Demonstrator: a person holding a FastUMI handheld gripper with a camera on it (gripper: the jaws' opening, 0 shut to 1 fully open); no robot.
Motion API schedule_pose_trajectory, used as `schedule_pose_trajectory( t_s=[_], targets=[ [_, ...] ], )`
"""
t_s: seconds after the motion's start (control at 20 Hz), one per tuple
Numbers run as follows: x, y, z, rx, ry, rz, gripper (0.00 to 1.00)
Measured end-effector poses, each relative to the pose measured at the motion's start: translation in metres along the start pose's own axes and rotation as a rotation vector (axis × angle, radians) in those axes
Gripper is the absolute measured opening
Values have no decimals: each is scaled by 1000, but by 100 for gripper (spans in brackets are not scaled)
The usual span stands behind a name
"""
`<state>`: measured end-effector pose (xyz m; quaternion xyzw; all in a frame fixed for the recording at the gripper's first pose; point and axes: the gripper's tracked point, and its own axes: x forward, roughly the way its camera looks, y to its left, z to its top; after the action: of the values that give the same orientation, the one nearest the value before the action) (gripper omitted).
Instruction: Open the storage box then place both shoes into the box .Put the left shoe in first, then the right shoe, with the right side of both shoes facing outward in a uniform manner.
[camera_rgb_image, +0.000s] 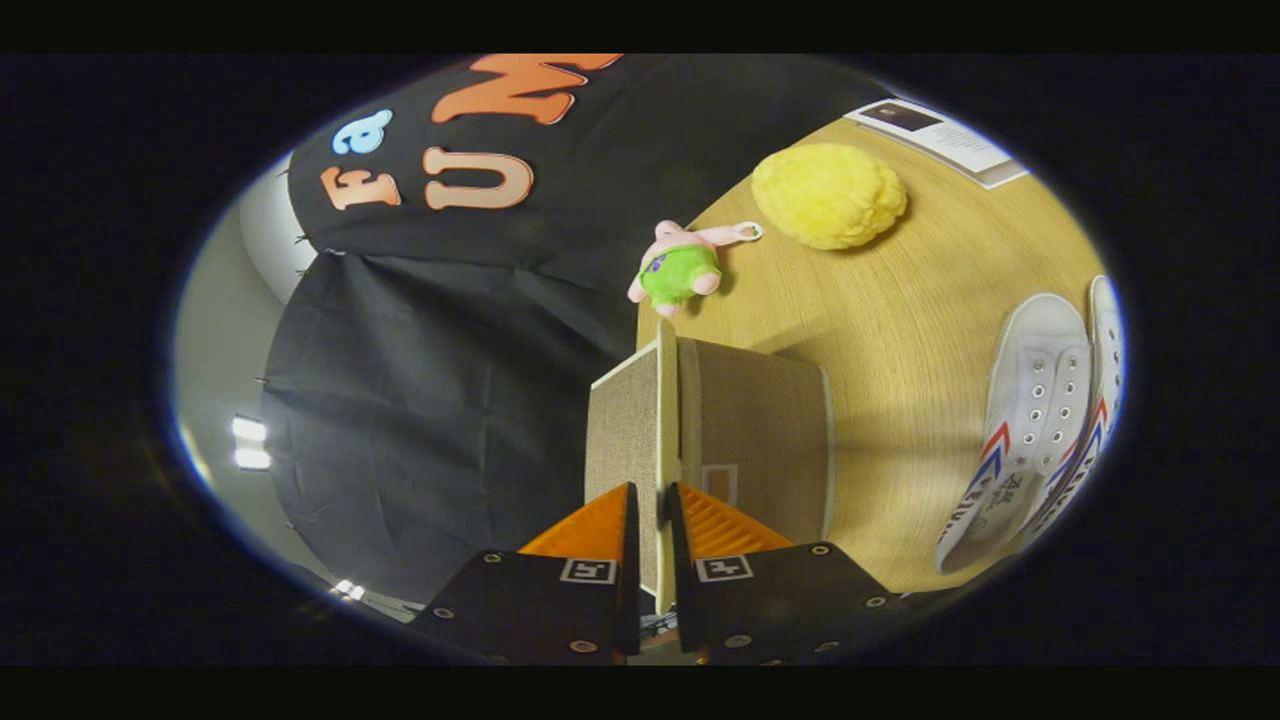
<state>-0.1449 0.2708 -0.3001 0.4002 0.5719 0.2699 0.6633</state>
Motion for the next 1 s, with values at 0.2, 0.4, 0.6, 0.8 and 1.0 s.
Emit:
schedule_pose_trajectory(
  t_s=[0.2,0.4,0.6,0.8,1.0],
  targets=[
    [14,-10,-3,41,9,-67,16],
    [27,3,-4,120,27,-46,20],
    [26,35,-3,162,30,34,7],
    [21,83,15,167,0,124,4],
    [28,135,24,89,-8,161,4]
  ],
)
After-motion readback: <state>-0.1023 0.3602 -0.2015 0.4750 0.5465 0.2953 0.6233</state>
